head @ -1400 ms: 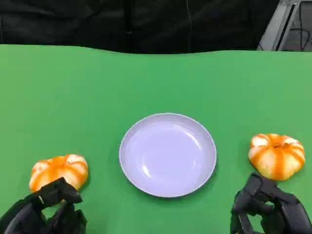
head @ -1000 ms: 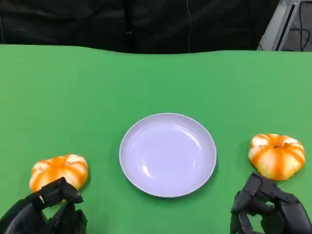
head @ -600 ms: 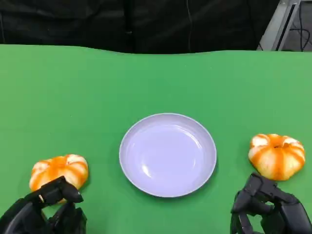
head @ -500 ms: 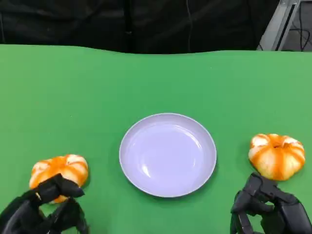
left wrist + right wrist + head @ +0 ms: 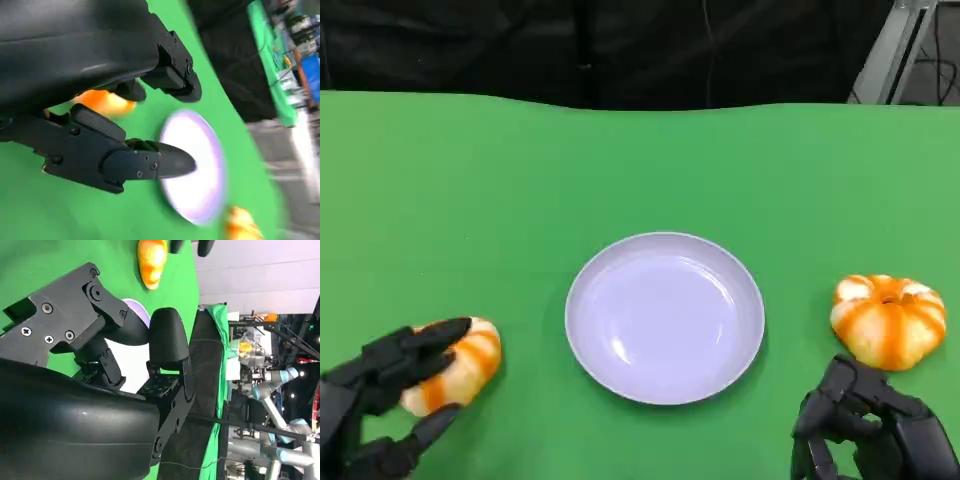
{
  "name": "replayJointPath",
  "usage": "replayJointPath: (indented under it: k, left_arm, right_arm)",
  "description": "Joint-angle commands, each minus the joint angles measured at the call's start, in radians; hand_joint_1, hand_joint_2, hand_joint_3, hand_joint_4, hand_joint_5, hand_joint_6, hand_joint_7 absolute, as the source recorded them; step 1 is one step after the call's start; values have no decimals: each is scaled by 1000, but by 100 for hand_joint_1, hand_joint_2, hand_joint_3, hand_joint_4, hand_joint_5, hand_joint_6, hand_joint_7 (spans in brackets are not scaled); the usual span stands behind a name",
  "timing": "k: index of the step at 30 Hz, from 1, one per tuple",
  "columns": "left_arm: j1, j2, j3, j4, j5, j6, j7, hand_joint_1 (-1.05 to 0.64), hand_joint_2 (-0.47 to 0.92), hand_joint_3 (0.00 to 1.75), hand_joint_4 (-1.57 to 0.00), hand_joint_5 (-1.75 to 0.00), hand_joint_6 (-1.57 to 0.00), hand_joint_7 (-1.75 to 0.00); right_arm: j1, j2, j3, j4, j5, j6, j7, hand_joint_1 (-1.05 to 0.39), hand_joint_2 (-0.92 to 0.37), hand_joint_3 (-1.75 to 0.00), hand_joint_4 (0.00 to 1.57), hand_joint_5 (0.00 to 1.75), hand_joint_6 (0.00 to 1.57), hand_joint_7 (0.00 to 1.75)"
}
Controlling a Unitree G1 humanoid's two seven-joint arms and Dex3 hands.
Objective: Grasp the bread from the table and place it into the plate.
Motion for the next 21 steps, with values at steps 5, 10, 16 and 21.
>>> replayJointPath:
  k: [5, 10, 16, 21]
  left_arm:
    - [-60, 168, -97, -35, 817, -27, 540, -95, 92, 13, -19, -3, -40, 0]
    - [-110, 201, -163, -5, 921, 92, 513, -98, 92, 15, -12, 0, -37, 0]
    - [-171, 236, -244, 74, 925, 155, 503, -101, 92, 19, -7, 0, -34, -1]
    - [-218, 249, -302, 160, 916, 173, 528, -102, 92, 21, -9, -1, -35, -1]
  right_arm:
    - [-8, -8, -13, 8, 12, 0, -5, -14, -53, -127, 83, 175, 74, 158]
    - [-3, -5, -9, 3, 2, -1, -11, -15, -52, -127, 83, 175, 74, 158]
    - [-4, -6, -7, -1, -1, 2, -16, -15, -53, -127, 83, 175, 73, 159]
    - [-3, -7, -6, 2, 5, -4, -10, -15, -53, -126, 83, 175, 73, 159]
